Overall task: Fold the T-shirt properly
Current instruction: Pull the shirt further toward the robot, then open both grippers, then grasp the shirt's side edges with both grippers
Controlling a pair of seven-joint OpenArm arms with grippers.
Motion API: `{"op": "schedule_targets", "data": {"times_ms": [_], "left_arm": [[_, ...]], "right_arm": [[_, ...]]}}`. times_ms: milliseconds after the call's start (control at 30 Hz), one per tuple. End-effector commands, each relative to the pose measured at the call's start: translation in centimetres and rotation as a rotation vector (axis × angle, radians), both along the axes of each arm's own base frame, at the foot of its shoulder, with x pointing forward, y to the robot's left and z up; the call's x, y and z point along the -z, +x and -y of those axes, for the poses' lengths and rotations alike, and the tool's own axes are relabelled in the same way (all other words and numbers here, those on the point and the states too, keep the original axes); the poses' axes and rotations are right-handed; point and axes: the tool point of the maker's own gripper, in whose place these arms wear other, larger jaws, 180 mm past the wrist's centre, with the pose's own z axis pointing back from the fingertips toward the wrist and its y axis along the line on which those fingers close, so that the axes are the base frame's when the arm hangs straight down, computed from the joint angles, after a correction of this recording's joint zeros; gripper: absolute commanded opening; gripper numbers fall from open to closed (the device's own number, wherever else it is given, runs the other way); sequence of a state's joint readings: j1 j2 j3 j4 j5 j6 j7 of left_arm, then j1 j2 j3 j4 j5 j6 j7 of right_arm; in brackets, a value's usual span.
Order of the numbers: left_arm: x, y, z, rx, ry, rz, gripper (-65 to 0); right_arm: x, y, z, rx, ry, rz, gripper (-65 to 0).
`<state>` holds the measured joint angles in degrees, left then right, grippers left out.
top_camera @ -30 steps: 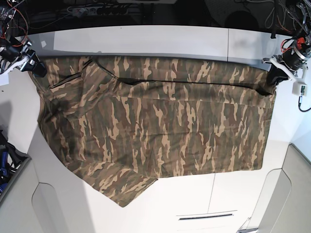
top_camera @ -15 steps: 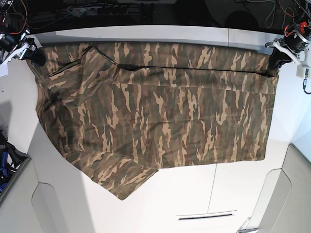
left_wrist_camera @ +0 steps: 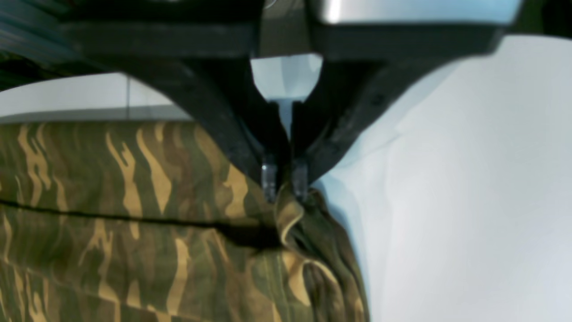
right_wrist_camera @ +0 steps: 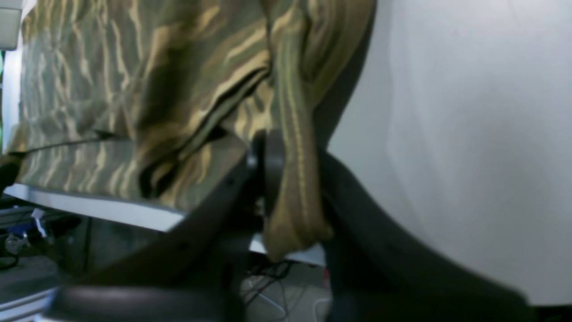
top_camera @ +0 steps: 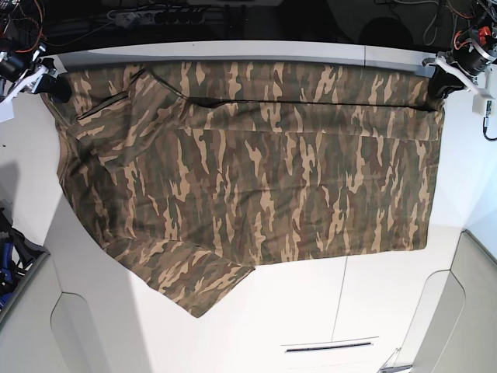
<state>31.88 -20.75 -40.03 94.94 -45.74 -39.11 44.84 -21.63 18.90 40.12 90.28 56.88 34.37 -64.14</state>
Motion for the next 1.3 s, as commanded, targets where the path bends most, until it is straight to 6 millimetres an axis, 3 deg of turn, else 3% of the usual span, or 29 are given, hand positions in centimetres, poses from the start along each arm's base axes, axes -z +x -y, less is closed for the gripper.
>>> {"op": "schedule_targets", "data": {"times_ms": [0, 100, 167, 200, 300, 367, 533, 700, 833, 967, 1267], "left_arm": [[-1.2, 0.3, -0.5, 0.008, 0.016, 0.038, -64.8], [-1.4, 0.0, -1.2, -0.034, 0.018, 0.051, -64.7], [-1.8, -0.1, -1.5, -0.053, 0.012, 0.066, -59.0], [-1.9, -0.1, -1.7, -0.059, 0.010, 0.072, -53.1], [-2.0, 0.0, -1.7, -0.062, 0.009, 0.075, -35.6], [-2.2, 0.1, -1.6, -0.065, -0.004, 0.086, -32.8], [-2.8, 0.3, -2.0, -0.075, -0.010, 0.108, -32.8], [-5.6, 0.8, -5.0, -0.166, 0.017, 0.204, -32.8], [-8.0, 0.6, -7.3, -0.226, 0.036, 0.276, -32.8], [-9.4, 1.0, -8.4, -0.217, 0.064, 0.300, -32.8], [-13.0, 4.6, -9.4, -0.181, 0.109, 0.405, -32.8]], "right_arm": [[-0.9, 0.5, 0.8, -0.003, -0.031, 0.032, -65.0], [-0.8, 0.6, 0.9, 0.000, -0.038, 0.034, -65.0], [-0.9, 0.7, 1.0, 0.008, -0.038, 0.043, -65.0], [-1.0, 0.9, 1.1, 0.013, -0.038, 0.049, -59.6], [-1.1, 1.1, 1.1, 0.016, -0.040, 0.058, -35.0], [-1.3, 1.4, 1.3, 0.025, -0.048, 0.075, -29.9], [-2.0, 2.4, 1.9, 0.054, -0.058, 0.126, -29.9], [-3.5, 4.5, 3.2, 0.087, -0.086, 0.189, -29.9], [-5.1, 6.7, 3.9, 0.108, -0.107, 0.266, -29.9], [-6.9, 9.4, 4.8, 0.135, -0.149, 0.348, -29.9], [-10.8, 15.7, 5.6, 0.175, -0.207, 0.479, -29.9]]}}
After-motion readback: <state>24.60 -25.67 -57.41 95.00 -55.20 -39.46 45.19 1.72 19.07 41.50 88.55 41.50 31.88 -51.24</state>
